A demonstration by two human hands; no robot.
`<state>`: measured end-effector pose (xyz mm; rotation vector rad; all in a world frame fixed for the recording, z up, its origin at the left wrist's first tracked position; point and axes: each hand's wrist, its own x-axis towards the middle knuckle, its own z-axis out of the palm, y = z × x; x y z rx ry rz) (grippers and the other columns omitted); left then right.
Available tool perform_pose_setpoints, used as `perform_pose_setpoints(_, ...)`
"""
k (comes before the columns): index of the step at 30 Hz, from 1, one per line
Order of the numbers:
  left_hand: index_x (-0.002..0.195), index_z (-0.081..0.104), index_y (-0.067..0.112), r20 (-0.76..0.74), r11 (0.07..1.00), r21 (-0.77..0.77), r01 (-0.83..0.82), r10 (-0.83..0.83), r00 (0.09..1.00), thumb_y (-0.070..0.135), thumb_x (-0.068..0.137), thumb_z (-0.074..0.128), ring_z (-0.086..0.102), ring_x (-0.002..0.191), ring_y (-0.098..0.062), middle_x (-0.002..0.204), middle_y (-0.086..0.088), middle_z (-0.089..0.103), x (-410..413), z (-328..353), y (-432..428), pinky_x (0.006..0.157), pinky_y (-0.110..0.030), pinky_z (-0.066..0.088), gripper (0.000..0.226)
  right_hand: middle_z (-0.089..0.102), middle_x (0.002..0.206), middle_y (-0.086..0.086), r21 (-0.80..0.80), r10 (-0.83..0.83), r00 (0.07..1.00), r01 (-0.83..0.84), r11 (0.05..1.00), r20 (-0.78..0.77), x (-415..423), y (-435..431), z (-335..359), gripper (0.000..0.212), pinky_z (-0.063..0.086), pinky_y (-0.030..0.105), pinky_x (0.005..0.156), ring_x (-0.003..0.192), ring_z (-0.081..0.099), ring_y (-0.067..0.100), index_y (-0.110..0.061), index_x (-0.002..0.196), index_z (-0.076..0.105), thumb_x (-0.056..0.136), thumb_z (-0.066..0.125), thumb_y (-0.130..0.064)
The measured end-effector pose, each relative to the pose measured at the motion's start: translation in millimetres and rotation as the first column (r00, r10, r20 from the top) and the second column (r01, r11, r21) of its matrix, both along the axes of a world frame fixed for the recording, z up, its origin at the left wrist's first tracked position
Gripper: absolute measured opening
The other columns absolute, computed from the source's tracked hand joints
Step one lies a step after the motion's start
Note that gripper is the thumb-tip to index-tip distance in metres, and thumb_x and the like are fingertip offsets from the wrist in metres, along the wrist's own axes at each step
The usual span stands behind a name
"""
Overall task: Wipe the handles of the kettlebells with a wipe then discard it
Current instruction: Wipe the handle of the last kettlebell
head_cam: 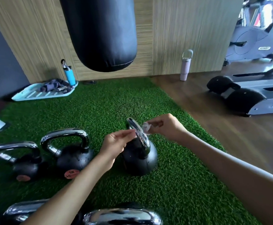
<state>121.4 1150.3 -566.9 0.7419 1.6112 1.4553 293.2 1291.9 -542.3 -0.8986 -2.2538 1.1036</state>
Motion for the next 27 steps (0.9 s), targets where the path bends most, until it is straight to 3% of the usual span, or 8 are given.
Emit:
perform_pose_setpoints(2,0.103,0.080,0.025,-0.086,0.994,-0.053,-0.095,0.090,0.992,0.032,0.076,0.086,0.062,0.071,0.005,0.093,0.011,0.078,-1,0,3,0.068,-0.018,0.044,0.029,0.071,0.065,-0.015,-0.085,-0.095,0.995,0.097,0.992,0.027,3,6,-8,0.022,0.035,0.017,0.042,0.045,0.044,0.001,-0.023,0.106,0.078,0.084,0.078,-0.030)
perform_pose_setpoints(5,0.109,0.077,0.029,-0.167,0.979,-0.110,-0.169,0.149,0.975,0.037,0.079,0.084,0.062,0.098,-0.004,0.098,0.011,0.076,-4,-3,11,0.083,-0.034,0.058,0.032,0.074,0.084,-0.008,-0.314,-0.069,0.991,0.102,0.944,0.116,3,1,-23,0.025,0.042,0.024,0.057,0.069,0.055,0.012,-0.021,0.112,0.075,0.088,0.075,-0.027)
perform_pose_setpoints(7,0.105,0.077,0.032,-0.137,0.970,-0.168,-0.178,0.156,0.978,0.044,0.079,0.082,0.065,0.077,-0.010,0.095,0.006,0.075,-9,-4,18,0.075,-0.031,0.053,0.029,0.072,0.100,0.001,-0.445,-0.058,0.992,0.101,0.890,0.108,0,-6,-30,0.033,0.038,0.027,0.063,0.081,0.055,0.017,-0.016,0.117,0.072,0.087,0.075,-0.028)
perform_pose_setpoints(8,0.101,0.077,0.031,-0.123,0.963,-0.206,-0.173,0.150,0.981,0.045,0.081,0.081,0.053,0.067,-0.009,0.092,0.005,0.074,-12,-4,21,0.067,-0.028,0.047,0.024,0.071,0.102,0.002,-0.483,-0.066,0.993,0.105,0.869,0.098,-2,-10,-30,0.034,0.037,0.028,0.064,0.083,0.055,0.018,-0.013,0.118,0.071,0.087,0.075,-0.027)
perform_pose_setpoints(13,0.098,0.073,0.018,0.036,0.935,-0.346,-0.081,0.100,0.994,0.047,0.087,0.075,0.046,0.058,-0.003,0.102,0.003,0.078,-31,-1,38,0.049,-0.017,0.030,0.031,0.068,0.106,-0.007,-0.527,-0.160,0.985,0.172,0.833,0.067,-7,-17,-36,0.015,0.035,0.026,0.062,0.077,0.048,0.007,-0.027,0.091,0.075,0.078,0.083,-0.031)
perform_pose_setpoints(17,0.102,0.068,0.014,0.150,0.926,-0.376,0.038,0.020,0.988,0.043,0.090,0.072,0.047,0.053,0.002,0.101,0.003,0.079,-40,4,40,0.052,-0.014,0.028,0.032,0.066,0.104,-0.013,-0.480,-0.160,0.986,0.165,0.862,0.053,-14,-28,-41,0.020,0.038,0.032,0.087,0.099,0.052,0.011,-0.021,0.093,0.081,0.076,0.085,-0.031)
perform_pose_setpoints(22,0.104,0.072,0.005,0.097,0.923,-0.382,0.041,-0.004,0.995,0.039,0.085,0.077,0.041,0.056,-0.005,0.083,-0.001,0.059,-44,1,39,0.053,-0.017,0.036,0.040,0.078,0.083,-0.011,-0.404,-0.099,0.994,0.112,0.908,0.054,-28,-48,-47,0.023,0.055,0.025,0.072,0.074,0.064,0.006,-0.028,0.095,0.081,0.073,0.088,-0.028)
perform_pose_setpoints(27,0.103,0.072,0.006,-0.052,0.916,-0.397,0.052,-0.079,0.996,0.035,0.090,0.072,0.038,0.055,-0.007,0.109,-0.013,0.065,-66,-11,27,0.045,-0.018,0.036,0.032,0.077,0.084,-0.009,-0.351,-0.072,0.995,0.091,0.932,0.067,-52,-69,-62,0.027,0.045,0.012,0.050,0.052,0.059,-0.004,-0.029,0.099,0.079,0.073,0.087,-0.030)
